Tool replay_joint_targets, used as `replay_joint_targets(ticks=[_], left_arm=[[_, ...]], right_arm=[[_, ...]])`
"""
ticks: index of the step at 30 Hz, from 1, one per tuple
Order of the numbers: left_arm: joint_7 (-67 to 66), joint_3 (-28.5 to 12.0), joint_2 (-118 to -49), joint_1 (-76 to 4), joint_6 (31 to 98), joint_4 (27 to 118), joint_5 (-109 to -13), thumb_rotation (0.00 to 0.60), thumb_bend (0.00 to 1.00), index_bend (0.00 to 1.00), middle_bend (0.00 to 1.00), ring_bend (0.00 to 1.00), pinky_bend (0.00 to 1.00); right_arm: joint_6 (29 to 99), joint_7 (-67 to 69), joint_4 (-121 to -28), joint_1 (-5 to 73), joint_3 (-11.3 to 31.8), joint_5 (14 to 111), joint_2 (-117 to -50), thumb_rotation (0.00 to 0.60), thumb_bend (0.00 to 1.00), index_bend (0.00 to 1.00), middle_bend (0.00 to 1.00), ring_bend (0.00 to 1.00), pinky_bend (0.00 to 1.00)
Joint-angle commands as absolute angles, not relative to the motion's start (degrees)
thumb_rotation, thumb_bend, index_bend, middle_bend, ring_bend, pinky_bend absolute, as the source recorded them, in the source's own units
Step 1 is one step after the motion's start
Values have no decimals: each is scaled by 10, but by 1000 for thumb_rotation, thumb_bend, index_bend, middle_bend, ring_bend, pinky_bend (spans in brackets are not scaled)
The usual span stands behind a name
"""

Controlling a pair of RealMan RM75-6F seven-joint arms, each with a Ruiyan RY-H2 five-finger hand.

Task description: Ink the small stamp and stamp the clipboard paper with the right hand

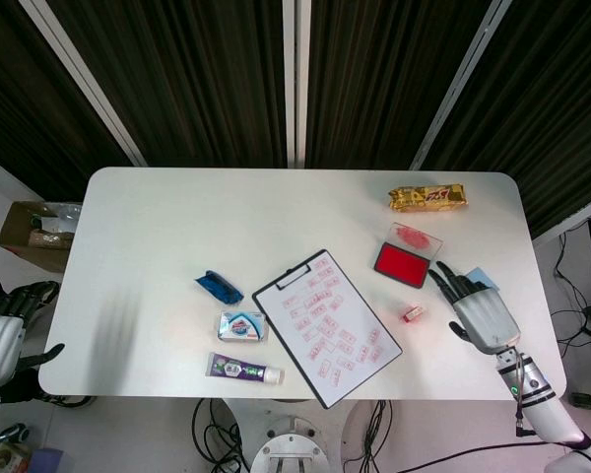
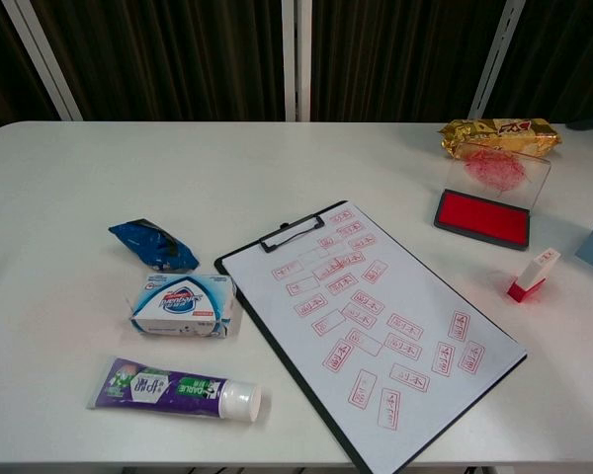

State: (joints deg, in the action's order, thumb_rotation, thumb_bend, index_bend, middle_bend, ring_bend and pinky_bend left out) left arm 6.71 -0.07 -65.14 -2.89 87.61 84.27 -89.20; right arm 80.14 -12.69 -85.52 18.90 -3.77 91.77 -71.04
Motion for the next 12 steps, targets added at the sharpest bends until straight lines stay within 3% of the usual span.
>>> replay_joint_targets(ticks=[1,4,12], left_arm=[[62,-3,-648,-29,879,847,-893,600,0,158,165,155,257],[57,-3,-644,-30,881,853,-895,600,0,158,165,156,257],[51,-5,-638,-29,881,860,-893,600,0,158,165,156,255]], right_arm=[[901,-123,-936,111,-29,894,-650,600,71,0,0,0,0],[925,-119,-955,83,-18,860,-640,600,73,0,0,0,0],[897,-120,-951,69,-3,815,-645,600,90,0,0,0,0]])
